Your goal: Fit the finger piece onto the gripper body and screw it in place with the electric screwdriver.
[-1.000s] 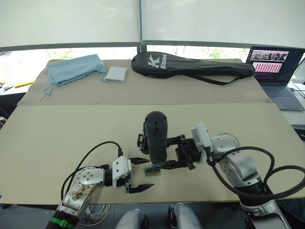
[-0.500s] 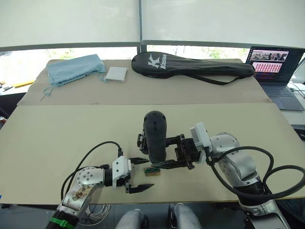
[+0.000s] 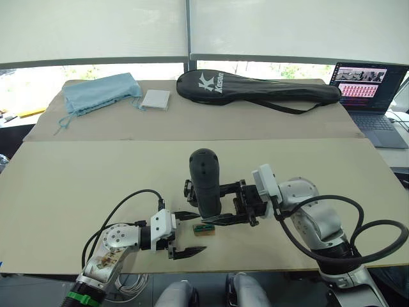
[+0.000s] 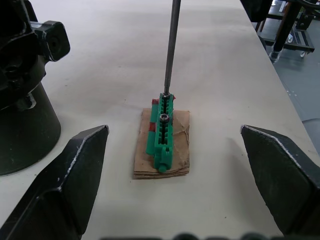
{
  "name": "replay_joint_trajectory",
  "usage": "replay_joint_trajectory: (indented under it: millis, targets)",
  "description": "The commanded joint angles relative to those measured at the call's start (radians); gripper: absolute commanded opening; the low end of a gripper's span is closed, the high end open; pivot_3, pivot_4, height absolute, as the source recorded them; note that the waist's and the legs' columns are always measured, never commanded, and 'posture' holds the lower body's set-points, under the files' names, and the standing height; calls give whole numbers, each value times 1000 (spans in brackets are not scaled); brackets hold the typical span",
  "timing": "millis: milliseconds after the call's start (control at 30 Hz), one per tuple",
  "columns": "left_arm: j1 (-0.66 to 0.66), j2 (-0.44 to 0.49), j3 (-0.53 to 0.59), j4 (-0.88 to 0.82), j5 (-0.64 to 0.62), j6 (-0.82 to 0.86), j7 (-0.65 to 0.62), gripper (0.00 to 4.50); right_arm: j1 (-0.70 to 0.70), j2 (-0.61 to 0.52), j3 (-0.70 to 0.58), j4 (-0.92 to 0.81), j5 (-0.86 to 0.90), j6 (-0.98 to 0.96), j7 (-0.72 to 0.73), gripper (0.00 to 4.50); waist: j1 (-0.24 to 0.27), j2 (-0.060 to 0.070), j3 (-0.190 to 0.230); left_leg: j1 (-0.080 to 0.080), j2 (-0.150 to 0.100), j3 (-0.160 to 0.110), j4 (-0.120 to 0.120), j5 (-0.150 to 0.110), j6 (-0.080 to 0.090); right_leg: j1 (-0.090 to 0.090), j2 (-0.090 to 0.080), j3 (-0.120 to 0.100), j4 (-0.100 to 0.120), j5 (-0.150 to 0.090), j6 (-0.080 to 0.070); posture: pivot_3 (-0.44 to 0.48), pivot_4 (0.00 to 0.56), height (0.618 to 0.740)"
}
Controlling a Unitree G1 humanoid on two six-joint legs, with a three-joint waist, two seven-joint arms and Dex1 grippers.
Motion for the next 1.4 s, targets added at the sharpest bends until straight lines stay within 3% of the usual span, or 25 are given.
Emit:
replay_joint_trajectory:
  millis: [33, 867, 1400]
  targets:
    - [13, -3, -19, 22, 22, 15, 5, 4500, -15, 9, -6, -20, 9, -20, -5, 1928, 0, 0, 0, 0, 0, 0, 0, 0, 0, 0, 0, 0, 0, 0, 0, 0, 150, 740]
    - [16, -7, 6, 5, -10, 9, 1, 4500, -32, -7, -44, -60, 97, 46, -11, 1928, 0, 0, 0, 0, 0, 0, 0, 0, 0, 0, 0, 0, 0, 0, 0, 0, 150, 740]
    - [38, 39, 122, -84, -149, 17, -58, 4500, -81, -26, -87, -125, 167, 110, -44, 1928, -1, 0, 0, -1, 0, 0, 0, -1, 1, -1, -1, 0, 0, 0, 0, 0, 150, 740]
